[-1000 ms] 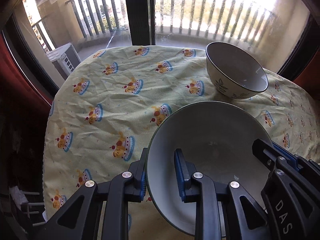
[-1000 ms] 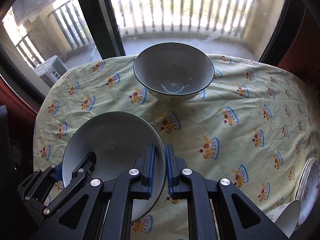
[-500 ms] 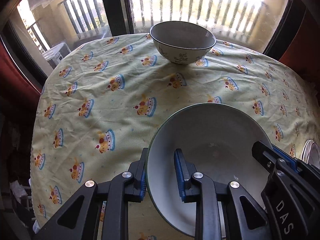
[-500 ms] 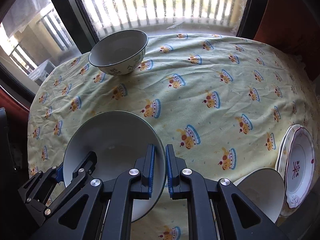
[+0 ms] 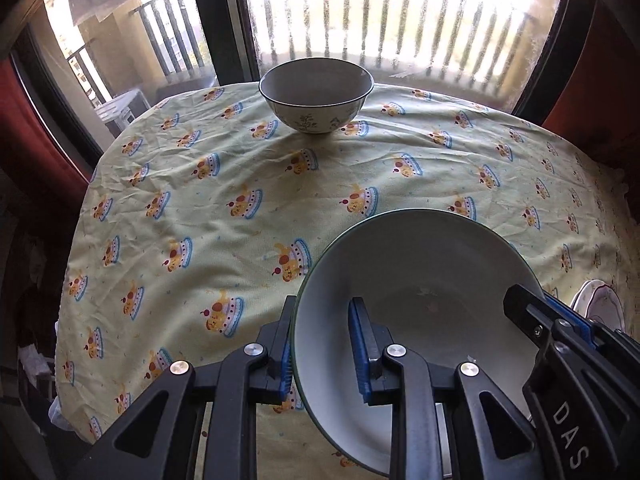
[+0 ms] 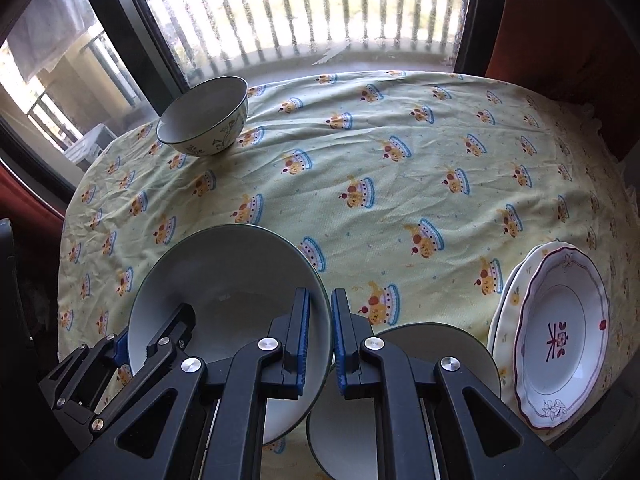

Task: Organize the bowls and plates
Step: 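Carry the left gripper's bowl over the bowl held by the right gripper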

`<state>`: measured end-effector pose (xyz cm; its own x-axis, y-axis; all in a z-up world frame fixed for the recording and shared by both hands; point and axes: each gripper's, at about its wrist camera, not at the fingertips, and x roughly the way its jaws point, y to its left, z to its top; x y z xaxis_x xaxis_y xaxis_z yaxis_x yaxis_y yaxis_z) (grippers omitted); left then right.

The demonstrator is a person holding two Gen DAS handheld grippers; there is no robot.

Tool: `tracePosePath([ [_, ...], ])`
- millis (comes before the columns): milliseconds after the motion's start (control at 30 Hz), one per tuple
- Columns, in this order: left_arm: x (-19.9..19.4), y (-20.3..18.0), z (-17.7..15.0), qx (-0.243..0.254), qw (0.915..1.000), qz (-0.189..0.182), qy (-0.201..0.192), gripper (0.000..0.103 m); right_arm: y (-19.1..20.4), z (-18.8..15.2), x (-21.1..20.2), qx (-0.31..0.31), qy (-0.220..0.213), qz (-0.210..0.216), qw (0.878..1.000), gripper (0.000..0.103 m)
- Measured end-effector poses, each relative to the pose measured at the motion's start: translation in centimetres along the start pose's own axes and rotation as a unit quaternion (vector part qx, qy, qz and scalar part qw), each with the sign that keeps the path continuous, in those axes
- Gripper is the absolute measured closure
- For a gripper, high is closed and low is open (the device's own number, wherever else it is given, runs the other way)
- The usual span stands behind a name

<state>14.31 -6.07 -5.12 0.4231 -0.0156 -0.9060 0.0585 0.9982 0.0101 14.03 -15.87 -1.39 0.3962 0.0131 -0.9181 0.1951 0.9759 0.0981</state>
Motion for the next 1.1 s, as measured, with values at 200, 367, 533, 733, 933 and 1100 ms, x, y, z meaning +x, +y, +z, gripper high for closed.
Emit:
tracePosePath([
  [200,-1.5,-1.1,0.1,-0.022,0.9996,0.008,-0.015,0.080,-1.5,0.4,-1.4,-0.006,-0.017,0.015,1.000,0.089],
  [367,-3.2,-2.2,-0.1,-0.021,0.9989,0.021,-0.036,0.080,-2.3,0.5,-3.1,-0.018,-0.035,0.034,0.999,0.089],
  [533,-4.0,-3.7,-0.6,-0.016,0.9985,0.027,-0.045,0.080,-3.9,0.2,-4.1,-0.018,-0.043,0.041,0.998,0.089],
  [733,-4.5,-5.6,-1.8,-0.011,0.9988,0.023,-0.042,0.080,-5.7,-0.6,-4.8,-0.021,-0.046,0.038,0.998,0.089],
  [933,-4.6,-7.6,-3.1,0.000,0.9991,0.018,-0.038,0.080,-7.9,-1.8,-5.1,-0.019,-0.040,0.030,0.999,0.089],
  [1100,-3.9,-8.8,-4.0,0.003,0.9997,0.010,-0.021,0.080,-9.6,-2.7,-4.8,-0.014,-0.030,0.025,0.999,0.089],
])
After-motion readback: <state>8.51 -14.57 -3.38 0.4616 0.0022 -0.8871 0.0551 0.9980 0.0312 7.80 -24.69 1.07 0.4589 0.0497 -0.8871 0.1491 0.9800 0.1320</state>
